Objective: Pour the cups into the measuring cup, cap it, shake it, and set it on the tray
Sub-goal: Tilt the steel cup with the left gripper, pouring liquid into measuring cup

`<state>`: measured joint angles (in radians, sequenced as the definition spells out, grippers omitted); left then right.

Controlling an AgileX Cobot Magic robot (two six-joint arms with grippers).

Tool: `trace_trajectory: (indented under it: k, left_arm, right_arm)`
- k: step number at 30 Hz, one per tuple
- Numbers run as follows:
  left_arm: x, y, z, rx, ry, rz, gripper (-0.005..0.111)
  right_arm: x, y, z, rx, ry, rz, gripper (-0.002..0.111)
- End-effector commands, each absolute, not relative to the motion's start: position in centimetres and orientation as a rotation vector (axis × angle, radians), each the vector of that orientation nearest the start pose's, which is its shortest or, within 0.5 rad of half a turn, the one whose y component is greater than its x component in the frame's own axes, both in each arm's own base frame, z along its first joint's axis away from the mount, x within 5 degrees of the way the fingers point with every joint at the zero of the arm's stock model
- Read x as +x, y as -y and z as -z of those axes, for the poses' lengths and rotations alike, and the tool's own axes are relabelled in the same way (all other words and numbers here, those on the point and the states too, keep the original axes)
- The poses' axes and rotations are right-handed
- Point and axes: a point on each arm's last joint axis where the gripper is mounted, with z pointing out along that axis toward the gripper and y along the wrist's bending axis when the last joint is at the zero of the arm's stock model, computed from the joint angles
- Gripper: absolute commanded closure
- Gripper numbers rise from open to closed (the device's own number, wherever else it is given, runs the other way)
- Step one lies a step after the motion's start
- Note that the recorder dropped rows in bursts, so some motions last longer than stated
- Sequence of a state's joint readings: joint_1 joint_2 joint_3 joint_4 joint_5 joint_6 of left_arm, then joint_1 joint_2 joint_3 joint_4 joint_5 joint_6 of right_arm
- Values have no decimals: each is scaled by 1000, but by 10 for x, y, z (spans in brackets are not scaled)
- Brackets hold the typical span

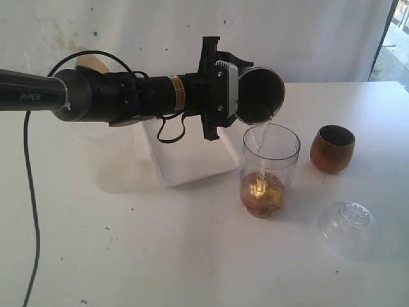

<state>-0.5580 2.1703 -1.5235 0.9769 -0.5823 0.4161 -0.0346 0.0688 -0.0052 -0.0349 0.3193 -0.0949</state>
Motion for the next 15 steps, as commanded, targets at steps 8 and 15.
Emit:
trace_trajectory:
  k: [8, 15]
  left_arm:
    - [399, 298, -218, 1533, -740, -143, 107]
    - [400, 297, -217, 1550, -739, -170, 107]
  right_arm:
    - [58, 3, -182, -78, -1852, 117, 108]
    - [58, 3, -182, -79, -1853, 119, 108]
